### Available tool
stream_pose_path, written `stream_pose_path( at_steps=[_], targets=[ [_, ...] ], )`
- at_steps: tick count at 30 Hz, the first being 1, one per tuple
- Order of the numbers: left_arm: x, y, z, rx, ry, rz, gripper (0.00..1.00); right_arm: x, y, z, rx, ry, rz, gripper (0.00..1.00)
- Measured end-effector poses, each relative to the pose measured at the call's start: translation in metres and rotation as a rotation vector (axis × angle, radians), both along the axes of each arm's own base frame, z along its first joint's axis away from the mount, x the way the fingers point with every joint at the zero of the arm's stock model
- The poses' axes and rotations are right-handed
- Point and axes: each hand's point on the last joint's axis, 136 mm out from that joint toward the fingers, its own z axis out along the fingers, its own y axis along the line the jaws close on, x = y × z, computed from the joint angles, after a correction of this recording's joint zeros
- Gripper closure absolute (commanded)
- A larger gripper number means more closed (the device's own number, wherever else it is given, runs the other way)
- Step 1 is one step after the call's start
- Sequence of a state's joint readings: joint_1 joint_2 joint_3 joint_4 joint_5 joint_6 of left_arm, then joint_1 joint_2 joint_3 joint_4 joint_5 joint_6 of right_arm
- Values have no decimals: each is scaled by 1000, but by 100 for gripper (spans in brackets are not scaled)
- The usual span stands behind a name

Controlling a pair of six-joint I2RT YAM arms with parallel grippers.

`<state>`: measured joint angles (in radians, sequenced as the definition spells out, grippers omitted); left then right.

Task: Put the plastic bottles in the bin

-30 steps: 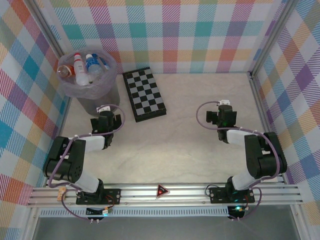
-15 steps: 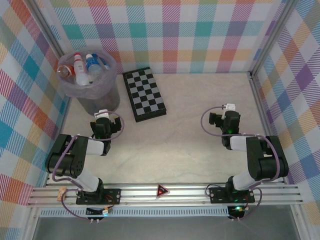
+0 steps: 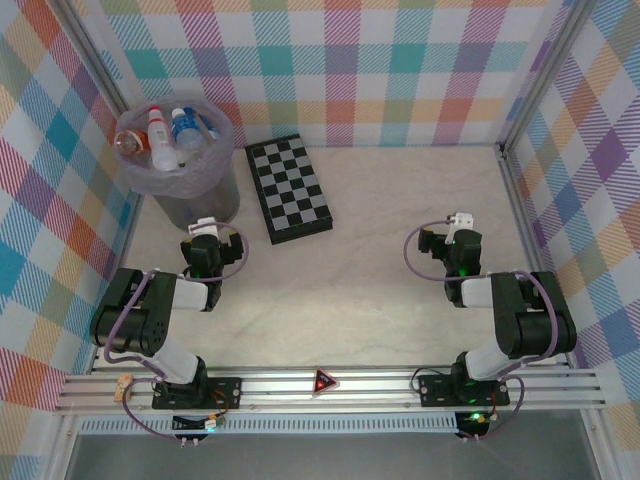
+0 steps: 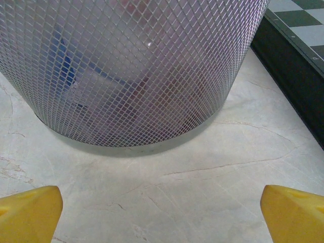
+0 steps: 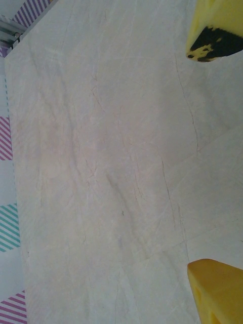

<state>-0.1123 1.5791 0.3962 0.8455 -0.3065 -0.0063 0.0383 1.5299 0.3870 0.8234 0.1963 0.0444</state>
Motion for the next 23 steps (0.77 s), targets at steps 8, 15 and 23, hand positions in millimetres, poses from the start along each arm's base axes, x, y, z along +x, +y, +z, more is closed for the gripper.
stream_pose_path(
  at_steps=[8, 15, 23],
  targets=[
    [0, 0, 0, 0, 0, 0, 0, 0, 0, 0, 0, 0, 0, 1],
    [0, 0, 0, 0, 0, 0, 0, 0, 0, 0, 0, 0, 1, 1],
    [0, 0, 0, 0, 0, 0, 0, 0, 1, 0, 3, 1, 8, 1]
  ],
)
